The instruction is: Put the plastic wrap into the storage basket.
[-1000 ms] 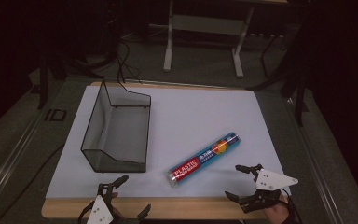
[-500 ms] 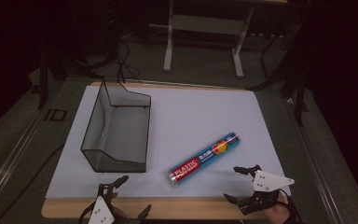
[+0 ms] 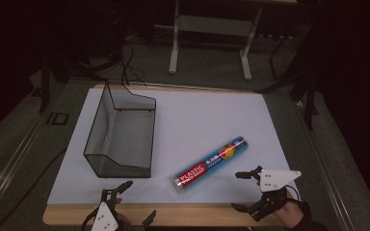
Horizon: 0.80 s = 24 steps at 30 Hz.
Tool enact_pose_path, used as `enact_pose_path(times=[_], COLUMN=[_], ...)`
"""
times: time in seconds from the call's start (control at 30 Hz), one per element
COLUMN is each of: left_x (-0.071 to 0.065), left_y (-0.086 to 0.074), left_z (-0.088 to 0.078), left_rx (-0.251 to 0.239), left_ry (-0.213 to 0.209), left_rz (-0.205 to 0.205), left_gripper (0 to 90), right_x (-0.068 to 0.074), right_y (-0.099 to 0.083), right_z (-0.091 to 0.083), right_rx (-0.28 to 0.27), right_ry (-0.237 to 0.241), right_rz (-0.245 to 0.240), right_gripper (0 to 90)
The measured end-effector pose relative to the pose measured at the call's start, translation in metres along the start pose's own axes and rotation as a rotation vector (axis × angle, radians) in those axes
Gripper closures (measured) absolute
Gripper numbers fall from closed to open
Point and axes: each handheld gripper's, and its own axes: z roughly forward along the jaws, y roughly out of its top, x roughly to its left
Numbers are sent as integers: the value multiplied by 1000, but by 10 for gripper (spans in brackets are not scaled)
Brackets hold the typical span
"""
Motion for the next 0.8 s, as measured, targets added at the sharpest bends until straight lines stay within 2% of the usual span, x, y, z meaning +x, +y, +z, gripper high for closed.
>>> enact_pose_path(times=[0.07,0.3,0.53,0.7,0.8], left_x=[0,0,0,1,1], left_y=[0,0,0,0,0], left_z=[0,0,0,0,0], left_rx=[-1,0,-1,0,0], left_ry=[-1,-2,-4,-9,-15], left_rz=[-2,-5,-5,-9,-13], left_gripper=[14,14,14,14,14], right_x=[-5,-19,-37,-48,-52], right_y=[2,18,36,48,53], right_z=[2,3,6,10,16], right_rx=[21,35,92,148,193], right_ry=[-8,-17,-27,-5,-9], right_rz=[-9,-49,-73,-85,-102], right_gripper=[99,88,88,88,88])
